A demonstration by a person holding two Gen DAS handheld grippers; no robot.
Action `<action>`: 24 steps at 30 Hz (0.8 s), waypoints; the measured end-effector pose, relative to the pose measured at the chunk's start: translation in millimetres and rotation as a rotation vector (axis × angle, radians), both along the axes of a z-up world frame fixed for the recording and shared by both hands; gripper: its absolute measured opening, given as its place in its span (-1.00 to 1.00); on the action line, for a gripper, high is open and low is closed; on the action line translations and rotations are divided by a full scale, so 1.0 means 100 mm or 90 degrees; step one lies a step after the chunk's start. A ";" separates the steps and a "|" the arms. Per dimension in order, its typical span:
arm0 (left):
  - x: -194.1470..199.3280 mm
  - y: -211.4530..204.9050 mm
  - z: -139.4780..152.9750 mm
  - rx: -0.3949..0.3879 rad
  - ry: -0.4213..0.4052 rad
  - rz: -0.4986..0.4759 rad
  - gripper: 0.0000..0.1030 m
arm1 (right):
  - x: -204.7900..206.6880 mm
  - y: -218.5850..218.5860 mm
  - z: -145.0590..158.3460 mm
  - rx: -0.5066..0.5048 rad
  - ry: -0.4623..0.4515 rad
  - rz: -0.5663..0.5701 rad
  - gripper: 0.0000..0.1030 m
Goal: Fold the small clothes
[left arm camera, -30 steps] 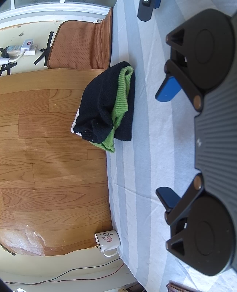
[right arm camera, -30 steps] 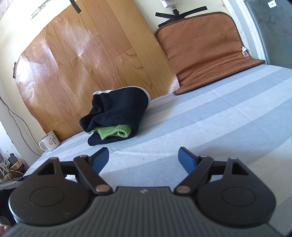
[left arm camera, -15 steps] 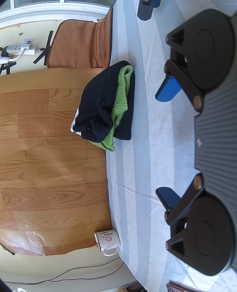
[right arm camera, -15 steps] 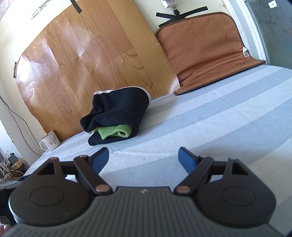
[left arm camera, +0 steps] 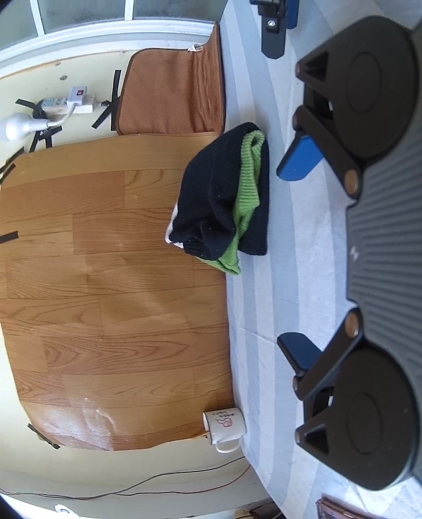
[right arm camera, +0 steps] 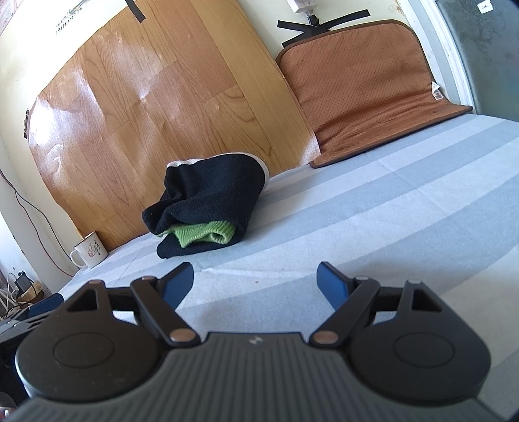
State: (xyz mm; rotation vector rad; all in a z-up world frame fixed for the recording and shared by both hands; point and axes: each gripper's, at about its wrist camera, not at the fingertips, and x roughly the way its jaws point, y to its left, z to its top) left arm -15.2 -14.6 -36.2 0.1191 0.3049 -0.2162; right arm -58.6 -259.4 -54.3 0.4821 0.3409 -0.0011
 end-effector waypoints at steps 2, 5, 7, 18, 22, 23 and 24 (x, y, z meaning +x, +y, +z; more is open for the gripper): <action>-0.01 0.00 0.00 0.000 -0.005 0.002 1.00 | 0.00 0.00 0.00 0.000 0.000 0.001 0.65; 0.00 0.03 0.01 -0.011 -0.007 0.013 1.00 | 0.00 0.00 0.00 0.000 0.000 0.001 0.65; -0.01 0.07 0.01 -0.023 -0.014 0.023 1.00 | 0.01 0.00 0.00 0.001 0.001 0.001 0.65; 0.01 0.13 0.02 -0.037 -0.009 0.042 1.00 | 0.01 -0.01 0.00 0.001 0.000 0.001 0.65; 0.01 0.15 0.03 -0.044 -0.006 0.044 1.00 | 0.01 -0.01 0.00 0.001 0.000 0.001 0.65; 0.01 0.15 0.02 -0.045 -0.005 0.041 1.00 | 0.01 -0.01 0.00 0.001 0.000 0.001 0.65; 0.01 0.15 0.02 -0.047 -0.002 0.037 1.00 | 0.01 -0.01 0.00 0.001 0.000 0.001 0.65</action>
